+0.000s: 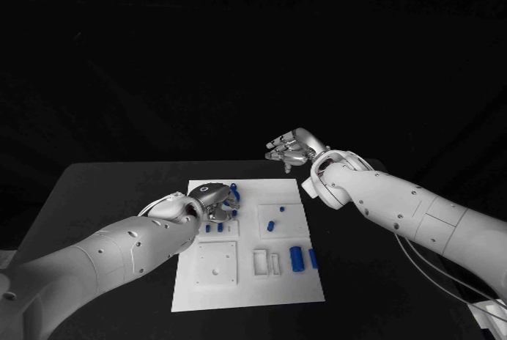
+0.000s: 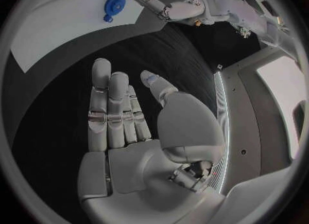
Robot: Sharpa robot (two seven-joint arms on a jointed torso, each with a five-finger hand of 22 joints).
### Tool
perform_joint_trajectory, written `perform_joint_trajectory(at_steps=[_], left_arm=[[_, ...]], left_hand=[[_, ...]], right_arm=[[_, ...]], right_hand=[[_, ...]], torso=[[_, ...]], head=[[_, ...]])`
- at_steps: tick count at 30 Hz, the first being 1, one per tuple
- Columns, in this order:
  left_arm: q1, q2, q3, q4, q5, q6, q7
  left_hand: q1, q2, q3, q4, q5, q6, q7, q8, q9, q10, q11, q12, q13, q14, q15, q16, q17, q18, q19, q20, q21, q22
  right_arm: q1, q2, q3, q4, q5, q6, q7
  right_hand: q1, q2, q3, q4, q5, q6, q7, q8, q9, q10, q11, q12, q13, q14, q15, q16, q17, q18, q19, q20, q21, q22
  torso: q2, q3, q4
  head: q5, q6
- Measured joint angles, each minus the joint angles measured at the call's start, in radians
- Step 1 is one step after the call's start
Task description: Assemble the parts on the task board
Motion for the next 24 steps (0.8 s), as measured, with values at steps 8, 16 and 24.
perform_joint_trajectory(at_steps=[8,16,24], left_arm=[[-0.001,0.007,0.000,-0.008,-0.005,-0.004,0.001],[-0.001,0.016,0.001,-0.027,-0.011,0.000,-0.010],[-0.001,0.027,0.001,-0.059,-0.019,0.012,-0.024]], left_hand=[[0.000,0.000,0.023,0.001,0.002,0.000,0.000,0.000,0.000,0.006,-0.006,0.000,0.000,0.009,-0.002,0.003,0.002,0.000,0.003,-0.003,0.000,0.000],[0.000,0.000,0.032,0.009,0.002,0.005,0.005,0.000,0.000,0.004,-0.004,0.000,0.000,0.009,-0.002,0.004,0.003,-0.001,0.003,-0.003,0.005,0.000],[-0.004,0.004,0.038,0.016,0.002,-0.004,0.004,0.000,-0.001,0.002,-0.002,0.000,0.000,0.011,0.000,0.004,0.004,-0.003,0.003,-0.003,0.012,0.000]], right_arm=[[0.002,0.000,0.000,0.003,0.001,0.000,0.001],[0.003,0.000,0.000,0.005,0.001,0.000,0.001],[0.005,0.000,0.000,0.015,0.001,0.000,0.001]], right_hand=[[0.000,0.000,0.000,0.000,0.000,0.000,0.000,0.000,0.000,0.000,0.000,0.000,0.000,0.000,0.000,0.000,0.000,0.001,0.000,0.000,0.000,0.000],[0.000,0.000,0.003,0.003,0.000,0.000,0.000,0.000,0.000,0.000,0.000,0.000,0.000,0.000,0.000,0.007,-0.008,0.003,0.000,0.000,0.006,-0.010],[0.000,0.000,0.003,0.003,0.000,0.000,0.000,0.000,0.000,0.000,0.000,0.000,0.000,0.000,0.000,0.007,-0.010,0.005,0.000,0.000,0.008,-0.012]], torso=[[0.002,0.0016,-0.0020],[0.003,0.0014,-0.0018],[0.007,0.0007,-0.0025]], head=[[-0.007,0.000],[-0.014,-0.001],[-0.018,0.000]])
